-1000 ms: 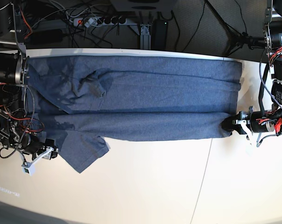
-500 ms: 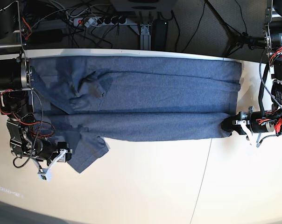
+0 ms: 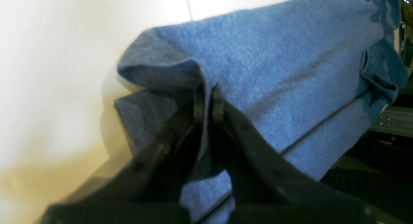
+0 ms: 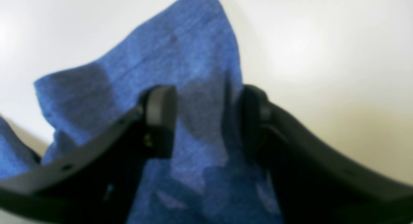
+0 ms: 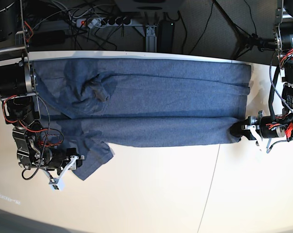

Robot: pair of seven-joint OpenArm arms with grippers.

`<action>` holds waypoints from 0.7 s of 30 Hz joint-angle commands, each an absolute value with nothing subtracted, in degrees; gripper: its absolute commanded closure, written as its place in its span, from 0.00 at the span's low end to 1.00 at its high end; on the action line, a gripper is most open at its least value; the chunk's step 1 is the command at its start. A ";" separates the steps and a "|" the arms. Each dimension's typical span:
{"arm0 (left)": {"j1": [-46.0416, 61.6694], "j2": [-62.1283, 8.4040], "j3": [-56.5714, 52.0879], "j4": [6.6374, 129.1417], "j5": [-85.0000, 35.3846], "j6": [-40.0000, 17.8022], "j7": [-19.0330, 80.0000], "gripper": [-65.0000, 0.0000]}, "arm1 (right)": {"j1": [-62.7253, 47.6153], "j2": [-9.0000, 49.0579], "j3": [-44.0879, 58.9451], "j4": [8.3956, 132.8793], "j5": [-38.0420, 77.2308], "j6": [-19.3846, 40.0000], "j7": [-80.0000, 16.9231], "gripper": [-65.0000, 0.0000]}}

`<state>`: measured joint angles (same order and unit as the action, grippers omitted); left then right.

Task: Fold the T-shirt properly
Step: 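Lift the folded shirt ends with both grippers and pull them apart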

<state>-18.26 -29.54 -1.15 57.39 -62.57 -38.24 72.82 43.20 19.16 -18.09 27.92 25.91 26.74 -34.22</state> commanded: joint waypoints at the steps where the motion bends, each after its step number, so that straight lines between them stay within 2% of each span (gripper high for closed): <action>1: -19.68 -30.65 -1.48 58.24 -63.55 -40.00 72.20 1.00 | 43.31 18.98 -18.41 27.88 25.74 33.67 -37.95 0.66; 5: -19.70 -30.65 -1.48 58.24 -63.57 -40.00 71.96 1.00 | 43.31 19.07 -18.41 27.88 25.65 33.67 -35.51 1.00; 13: -19.70 -30.70 -1.48 58.26 -58.33 -40.00 68.66 1.00 | 43.44 19.05 -18.39 28.34 17.98 33.65 -29.02 1.00; 21: -19.64 -30.68 -0.36 62.17 -47.22 -40.00 62.30 1.00 | 42.98 20.34 -18.39 35.44 18.04 33.67 -28.86 1.00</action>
<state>-18.11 -29.54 -0.03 61.23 -46.46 -38.26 63.26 41.36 19.57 -18.52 34.83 18.13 27.00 -28.82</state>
